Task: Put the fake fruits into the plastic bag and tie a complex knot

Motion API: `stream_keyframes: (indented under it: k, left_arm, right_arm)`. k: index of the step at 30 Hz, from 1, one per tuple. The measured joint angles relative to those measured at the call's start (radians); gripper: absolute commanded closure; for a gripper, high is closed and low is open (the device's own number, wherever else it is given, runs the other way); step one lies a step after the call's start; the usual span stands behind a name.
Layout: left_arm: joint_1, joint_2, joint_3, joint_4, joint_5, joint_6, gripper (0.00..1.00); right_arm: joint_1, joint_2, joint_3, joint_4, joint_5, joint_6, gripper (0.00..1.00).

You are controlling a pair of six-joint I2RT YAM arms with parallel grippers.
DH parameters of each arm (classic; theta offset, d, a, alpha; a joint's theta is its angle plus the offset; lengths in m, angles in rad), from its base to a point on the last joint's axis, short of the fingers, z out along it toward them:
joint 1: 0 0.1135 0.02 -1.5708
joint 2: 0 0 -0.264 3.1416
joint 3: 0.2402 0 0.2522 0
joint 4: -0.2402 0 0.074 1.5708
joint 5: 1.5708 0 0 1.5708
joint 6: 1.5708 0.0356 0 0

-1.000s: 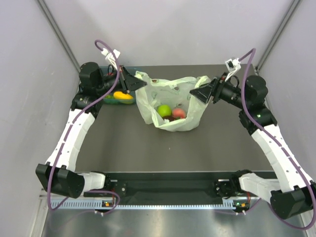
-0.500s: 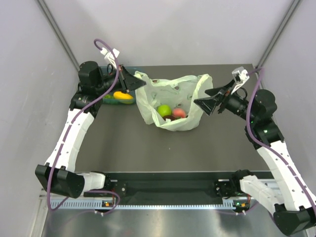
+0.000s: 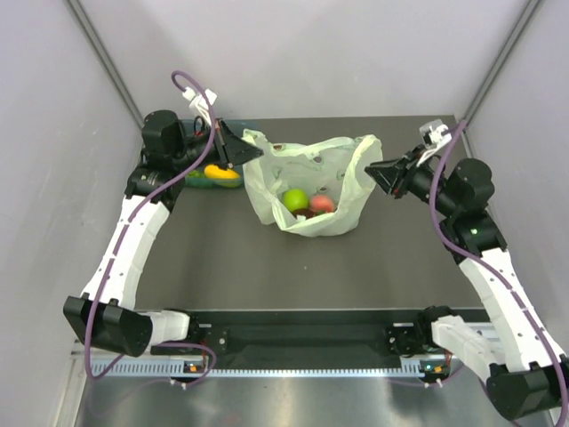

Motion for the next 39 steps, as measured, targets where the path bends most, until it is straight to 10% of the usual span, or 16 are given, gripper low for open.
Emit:
stream_keyframes:
  k: [8, 21, 39]
  left_arm:
    - [0.000, 0.000, 0.024, -0.071, 0.013, 0.043, 0.91]
    - [0.000, 0.000, 0.047, -0.179, 0.014, 0.100, 0.85]
    - [0.000, -0.004, 0.174, -0.438, -0.171, 0.188, 0.35]
  right_arm:
    - [0.008, 0.133, 0.000, 0.071, 0.001, -0.059, 0.94]
    - [0.167, 0.241, -0.016, 0.365, 0.049, -0.126, 0.91]
    - [0.267, 0.409, -0.013, 0.526, 0.067, -0.159, 0.89]
